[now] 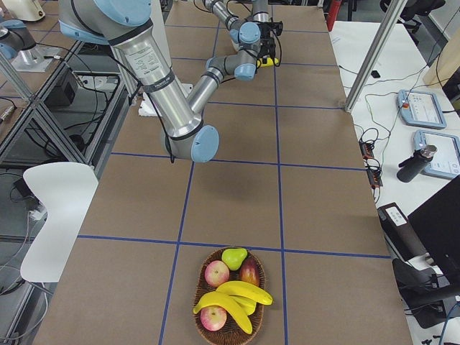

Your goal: Transfer all bananas from basket to plate

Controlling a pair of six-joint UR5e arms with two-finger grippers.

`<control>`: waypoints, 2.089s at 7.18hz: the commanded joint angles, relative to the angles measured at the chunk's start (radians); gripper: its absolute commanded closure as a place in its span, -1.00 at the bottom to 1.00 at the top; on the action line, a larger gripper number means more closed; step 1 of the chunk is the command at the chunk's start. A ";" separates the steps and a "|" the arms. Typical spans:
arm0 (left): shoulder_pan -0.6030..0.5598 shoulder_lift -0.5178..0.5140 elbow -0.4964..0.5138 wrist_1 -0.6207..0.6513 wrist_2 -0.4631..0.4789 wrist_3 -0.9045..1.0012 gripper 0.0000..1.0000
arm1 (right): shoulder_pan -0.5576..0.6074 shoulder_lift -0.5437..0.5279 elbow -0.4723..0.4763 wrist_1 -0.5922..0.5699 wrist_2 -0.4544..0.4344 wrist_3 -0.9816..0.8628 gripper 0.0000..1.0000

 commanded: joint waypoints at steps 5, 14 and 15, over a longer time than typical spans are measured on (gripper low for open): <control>-0.191 0.424 -0.173 0.207 -0.027 0.078 1.00 | 0.136 -0.260 0.092 0.010 -0.010 0.008 -1.00; -0.274 0.573 -0.308 0.989 0.079 0.195 1.00 | 0.127 -0.283 0.052 0.010 -0.104 0.010 -1.00; -0.265 0.569 -0.311 1.051 0.076 0.195 1.00 | 0.125 -0.285 0.052 0.010 -0.104 0.010 -1.00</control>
